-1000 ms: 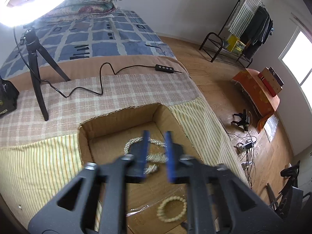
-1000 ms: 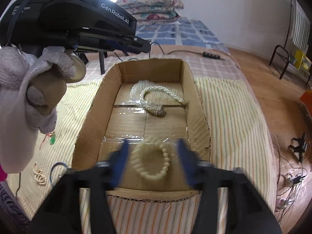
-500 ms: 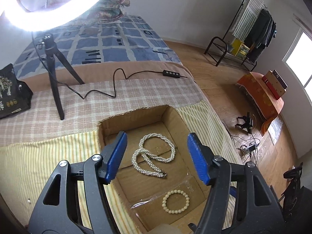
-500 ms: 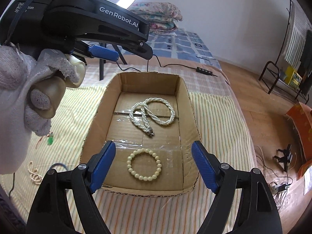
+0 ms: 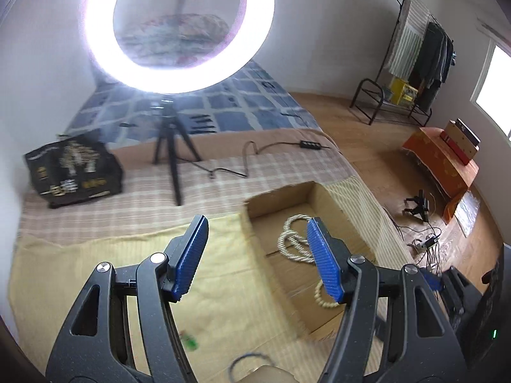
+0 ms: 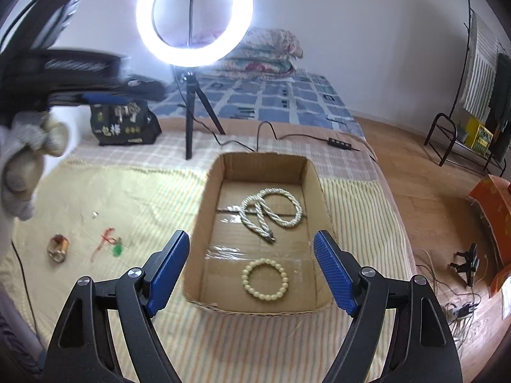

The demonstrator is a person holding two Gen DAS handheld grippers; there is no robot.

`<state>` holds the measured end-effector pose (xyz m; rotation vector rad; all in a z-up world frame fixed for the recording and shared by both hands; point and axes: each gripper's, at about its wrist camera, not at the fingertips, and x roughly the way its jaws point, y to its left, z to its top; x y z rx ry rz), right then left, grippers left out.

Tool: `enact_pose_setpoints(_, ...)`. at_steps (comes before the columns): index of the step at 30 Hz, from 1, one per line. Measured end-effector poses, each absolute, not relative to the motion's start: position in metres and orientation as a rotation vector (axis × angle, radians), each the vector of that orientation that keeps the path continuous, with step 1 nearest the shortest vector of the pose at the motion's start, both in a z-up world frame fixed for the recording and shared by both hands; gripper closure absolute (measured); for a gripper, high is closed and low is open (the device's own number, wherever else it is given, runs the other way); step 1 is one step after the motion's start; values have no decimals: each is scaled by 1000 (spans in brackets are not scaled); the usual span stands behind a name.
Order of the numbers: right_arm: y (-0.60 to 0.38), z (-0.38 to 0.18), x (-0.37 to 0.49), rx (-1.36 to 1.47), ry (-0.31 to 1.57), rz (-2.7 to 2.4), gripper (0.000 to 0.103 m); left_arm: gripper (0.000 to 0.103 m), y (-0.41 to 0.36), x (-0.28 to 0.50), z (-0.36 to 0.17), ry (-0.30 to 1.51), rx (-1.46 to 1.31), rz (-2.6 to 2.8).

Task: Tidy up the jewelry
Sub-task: 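Move both tools back from the box toward the remaining jewelry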

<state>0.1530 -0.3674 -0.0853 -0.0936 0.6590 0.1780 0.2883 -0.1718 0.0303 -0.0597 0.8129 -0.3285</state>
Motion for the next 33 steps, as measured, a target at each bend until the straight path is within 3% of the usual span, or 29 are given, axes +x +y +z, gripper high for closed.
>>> enact_pose_setpoints(14,-302,-66,142,-30,569,344,23,37,-37,199,55,764,-91,-201)
enact_pose_setpoints(30,-229,-123,183,-53,837,458,23,37,69,157,-52,978,-204,-54)
enact_pose_setpoints(33,-221,-142,194,-31,908,472,23,46,76,157,-68,1011,-201,-49)
